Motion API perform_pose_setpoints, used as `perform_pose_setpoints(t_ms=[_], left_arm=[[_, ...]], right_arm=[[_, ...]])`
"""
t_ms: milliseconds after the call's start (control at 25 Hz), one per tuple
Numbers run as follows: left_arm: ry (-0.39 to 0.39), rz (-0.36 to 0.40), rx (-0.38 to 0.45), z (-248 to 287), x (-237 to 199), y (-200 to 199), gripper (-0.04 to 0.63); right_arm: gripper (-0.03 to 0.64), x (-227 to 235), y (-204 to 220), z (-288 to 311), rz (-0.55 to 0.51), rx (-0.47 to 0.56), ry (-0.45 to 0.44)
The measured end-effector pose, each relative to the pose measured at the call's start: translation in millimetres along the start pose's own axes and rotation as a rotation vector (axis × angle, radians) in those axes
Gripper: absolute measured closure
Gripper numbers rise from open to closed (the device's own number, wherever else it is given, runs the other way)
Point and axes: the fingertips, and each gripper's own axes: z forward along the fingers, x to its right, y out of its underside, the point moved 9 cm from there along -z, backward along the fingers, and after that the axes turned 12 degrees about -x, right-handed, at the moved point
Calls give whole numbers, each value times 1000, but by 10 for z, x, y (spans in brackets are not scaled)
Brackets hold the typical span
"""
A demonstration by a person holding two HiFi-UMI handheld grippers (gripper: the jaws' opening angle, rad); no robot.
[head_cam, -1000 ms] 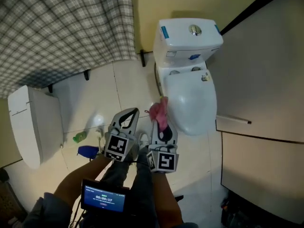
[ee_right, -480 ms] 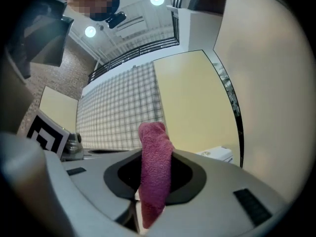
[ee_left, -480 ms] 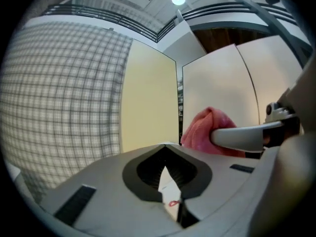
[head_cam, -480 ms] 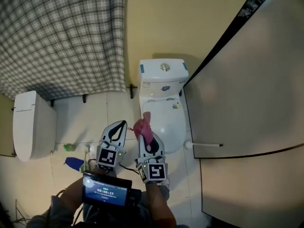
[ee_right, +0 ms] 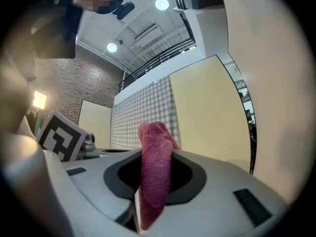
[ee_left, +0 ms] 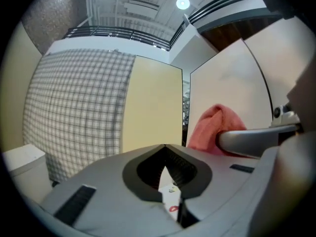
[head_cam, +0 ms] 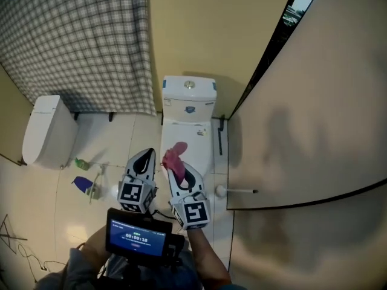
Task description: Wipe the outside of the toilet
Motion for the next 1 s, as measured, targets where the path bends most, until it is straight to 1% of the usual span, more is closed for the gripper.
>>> perform_pose_setpoints(t_ms=[120,200,320,400,520,600,720,840,1000], left_arm=[[18,13,8,-243,385,-185,589],[7,19,15,-336,469,-259,589],[1,11,27,-405,507,-338,590],[-2,6,36,-467,577,-384,590],[-7,-6,57,-637,782,-450,590],[1,-6,69,-666,701,-474,589],[44,-13,81,-634,487,-485,590],[82,-21,104,-596,422,-526,590],[98,-28,128,-581,385,-559,591]], right_arm=[[526,53,-30,-305,7,17,9],[526,80,-45,-343,8,39,1],[528,111,-106,-416,3,33,15],[529,131,-167,-570,0,29,25],[528,140,-282,-890,-8,63,29],[529,54,-337,-836,-19,72,34],[529,-137,-387,-657,-41,50,55],[528,-204,-426,-582,-75,65,80],[529,-268,-457,-569,-88,56,88]])
